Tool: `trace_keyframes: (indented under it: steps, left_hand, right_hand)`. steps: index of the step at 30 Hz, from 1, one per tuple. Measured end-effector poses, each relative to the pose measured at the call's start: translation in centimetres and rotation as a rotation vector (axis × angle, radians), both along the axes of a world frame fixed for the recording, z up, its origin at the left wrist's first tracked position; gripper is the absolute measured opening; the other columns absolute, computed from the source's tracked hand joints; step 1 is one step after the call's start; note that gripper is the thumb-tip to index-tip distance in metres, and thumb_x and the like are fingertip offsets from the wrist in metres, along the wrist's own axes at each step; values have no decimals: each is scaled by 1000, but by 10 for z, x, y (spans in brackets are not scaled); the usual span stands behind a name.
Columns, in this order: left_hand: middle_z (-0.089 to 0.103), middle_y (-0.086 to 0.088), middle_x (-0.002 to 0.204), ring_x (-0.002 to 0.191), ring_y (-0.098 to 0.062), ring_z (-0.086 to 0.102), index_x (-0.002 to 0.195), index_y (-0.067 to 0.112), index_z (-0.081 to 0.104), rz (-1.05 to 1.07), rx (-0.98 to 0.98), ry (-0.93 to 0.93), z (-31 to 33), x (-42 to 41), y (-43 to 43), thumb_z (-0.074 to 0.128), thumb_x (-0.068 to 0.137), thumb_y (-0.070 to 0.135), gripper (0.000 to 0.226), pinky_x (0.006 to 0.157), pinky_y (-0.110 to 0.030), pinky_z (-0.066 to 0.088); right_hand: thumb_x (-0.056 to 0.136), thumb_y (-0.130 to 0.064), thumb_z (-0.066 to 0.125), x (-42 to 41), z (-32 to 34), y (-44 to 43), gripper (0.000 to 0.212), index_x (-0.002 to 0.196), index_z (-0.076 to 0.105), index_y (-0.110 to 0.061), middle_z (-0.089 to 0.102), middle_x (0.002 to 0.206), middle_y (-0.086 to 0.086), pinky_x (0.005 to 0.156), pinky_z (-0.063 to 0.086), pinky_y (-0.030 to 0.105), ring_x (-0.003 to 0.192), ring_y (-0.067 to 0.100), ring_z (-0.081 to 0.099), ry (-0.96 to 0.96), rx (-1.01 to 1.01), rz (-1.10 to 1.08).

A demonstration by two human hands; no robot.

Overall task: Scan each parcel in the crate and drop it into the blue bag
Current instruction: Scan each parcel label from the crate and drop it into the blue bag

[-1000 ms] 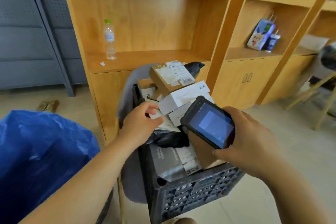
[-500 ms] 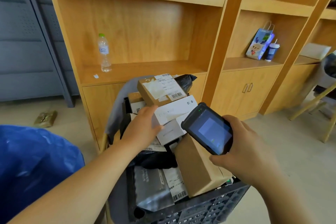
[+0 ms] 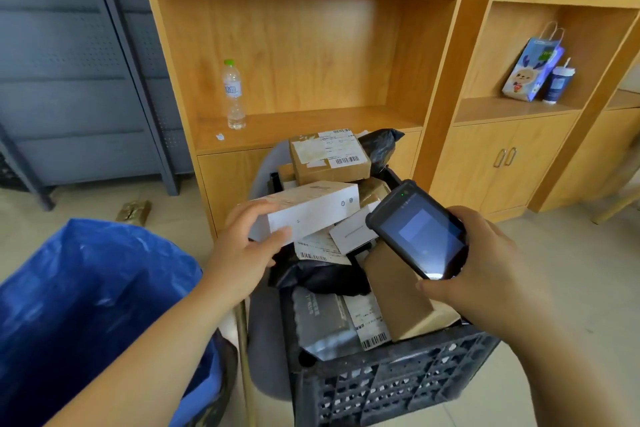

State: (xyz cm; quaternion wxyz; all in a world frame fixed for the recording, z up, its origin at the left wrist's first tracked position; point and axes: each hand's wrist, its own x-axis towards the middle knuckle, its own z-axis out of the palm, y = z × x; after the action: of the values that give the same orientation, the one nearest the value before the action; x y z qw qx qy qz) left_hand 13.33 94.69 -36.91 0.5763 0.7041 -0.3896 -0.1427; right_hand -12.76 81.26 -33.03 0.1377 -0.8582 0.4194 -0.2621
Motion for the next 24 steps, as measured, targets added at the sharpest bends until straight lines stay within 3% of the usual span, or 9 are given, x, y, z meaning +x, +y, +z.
trace_keyframes:
  steps: [5,8,10,13,15,17,20,21,24]
  left_hand:
    - [42,9,126,112,-26,54,97,33,62,92,-4,-75,-10,1,14,55,94,27,9,53,-15,52]
    - [40,9,126,123,-21,45,98,28,62,120,21,-156,-19,3,20,57,94,20,10,80,-30,56]
    - [38,12,126,127,-10,39,95,27,63,144,-9,-167,-24,3,28,57,94,20,9,91,-17,45]
    - [25,18,129,117,26,25,95,25,64,179,-47,-175,-27,1,41,58,93,28,7,78,7,33]
    - [21,15,135,108,35,19,103,30,61,192,-38,-172,-28,2,47,60,91,30,12,72,10,30]
    - [25,7,142,114,14,31,122,36,50,227,0,-80,-24,4,50,67,86,30,40,65,1,41]
    - [43,3,141,120,-12,46,145,32,27,284,74,153,-19,10,54,77,76,30,85,77,-17,41]
    - [52,2,136,118,-17,53,144,28,29,267,81,263,-17,11,56,79,75,28,85,79,-24,45]
    - [69,-3,114,100,-21,67,113,22,57,137,80,476,-20,19,61,78,76,20,43,74,-32,58]
  right_hand:
    - [46,-43,76,3,-5,24,90,126,35,-33,52,97,-8,65,52,43,82,19,54,14,19,5]
    - [47,-44,77,4,-6,37,93,129,35,-31,52,99,-7,66,51,43,83,20,53,43,4,3]
    - [47,-45,76,6,-5,45,92,128,36,-29,52,99,-6,67,51,43,84,21,54,47,-1,4]
    - [47,-44,78,11,-4,53,90,126,36,-29,52,98,-5,66,52,43,82,21,54,47,5,10]
    - [48,-43,79,16,-5,58,89,124,35,-30,51,97,-5,66,52,43,81,21,54,61,18,18]
    - [48,-42,79,20,-6,63,90,125,34,-31,49,95,-6,66,51,43,80,21,53,71,15,25]
    - [49,-43,77,26,-6,69,88,124,33,-33,44,93,-10,65,51,40,79,19,52,84,-2,37]
    - [49,-43,77,28,-6,70,88,125,32,-33,43,93,-11,64,50,39,79,18,52,96,-2,41]
    - [51,-43,77,32,-5,72,91,129,33,-30,40,96,-11,61,49,35,79,18,49,151,-13,34]
